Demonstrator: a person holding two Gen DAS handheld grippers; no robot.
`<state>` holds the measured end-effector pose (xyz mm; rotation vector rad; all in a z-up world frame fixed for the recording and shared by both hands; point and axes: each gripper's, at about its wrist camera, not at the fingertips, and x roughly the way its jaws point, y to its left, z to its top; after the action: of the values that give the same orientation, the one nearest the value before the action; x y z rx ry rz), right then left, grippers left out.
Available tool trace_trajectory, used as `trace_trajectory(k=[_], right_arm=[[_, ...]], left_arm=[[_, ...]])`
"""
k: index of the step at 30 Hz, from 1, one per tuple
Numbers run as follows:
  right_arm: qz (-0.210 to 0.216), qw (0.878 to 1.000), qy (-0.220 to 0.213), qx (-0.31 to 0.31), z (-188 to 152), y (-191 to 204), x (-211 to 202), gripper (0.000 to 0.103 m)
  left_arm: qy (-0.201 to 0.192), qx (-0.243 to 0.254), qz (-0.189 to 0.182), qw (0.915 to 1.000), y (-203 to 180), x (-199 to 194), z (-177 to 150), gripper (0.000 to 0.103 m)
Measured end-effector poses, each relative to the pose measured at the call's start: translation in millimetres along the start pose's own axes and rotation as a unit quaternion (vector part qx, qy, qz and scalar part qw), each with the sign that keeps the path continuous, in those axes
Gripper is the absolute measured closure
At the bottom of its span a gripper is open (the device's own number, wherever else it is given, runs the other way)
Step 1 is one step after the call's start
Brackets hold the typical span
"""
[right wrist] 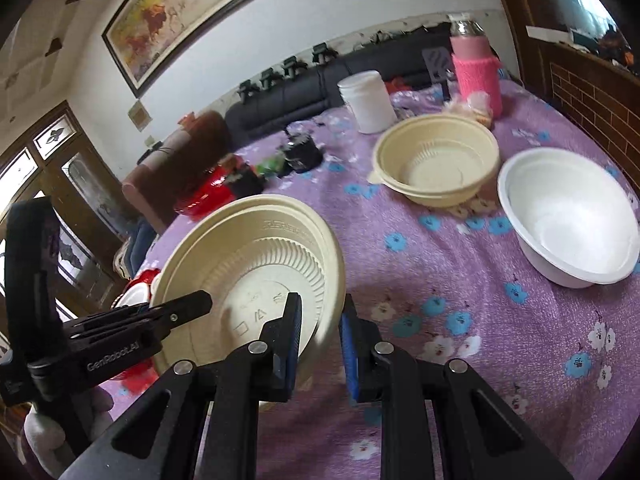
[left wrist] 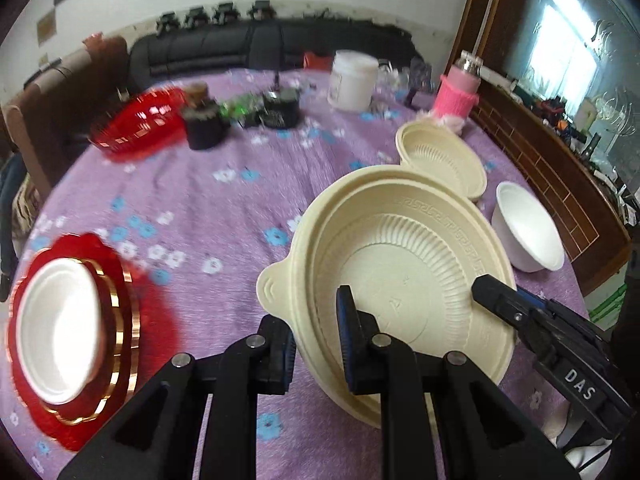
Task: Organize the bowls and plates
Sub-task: 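Carry the cream bowl over the red plate stack and lower it in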
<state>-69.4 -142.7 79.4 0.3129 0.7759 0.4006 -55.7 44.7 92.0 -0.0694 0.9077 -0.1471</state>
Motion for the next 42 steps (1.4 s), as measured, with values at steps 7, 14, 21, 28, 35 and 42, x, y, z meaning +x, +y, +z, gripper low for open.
trace_trajectory(k=[7,14,21,28,35,42], right_arm=[[0.021,0.999,0.003,-0.034,4,47,1,0.083],[0.066,0.995,0.026,-0.065,10,112,32,0.082],[0.095,0.987,0.07,-0.107,4,183,87,0.082],[0.096,0.982,0.095,-0.13,-7,219,121,0.082],[0.083,0.981,0.112,-0.138,-14,223,138,0.082],[0.08,0.979,0.123,-0.143,-19,228,146,0.081]], left_arm=[[-0.029,-0.037,0.004,0.9989,41,-33,-7,0.085],[-0.053,-0.094,0.041,0.9934,111,-63,-15,0.085],[-0.055,-0.147,0.091,0.9833,184,-78,-27,0.085],[-0.037,-0.18,0.115,0.9762,230,-70,-40,0.085],[-0.015,-0.189,0.119,0.9746,241,-52,-49,0.085],[-0.012,-0.195,0.131,0.972,247,-53,-52,0.083]])
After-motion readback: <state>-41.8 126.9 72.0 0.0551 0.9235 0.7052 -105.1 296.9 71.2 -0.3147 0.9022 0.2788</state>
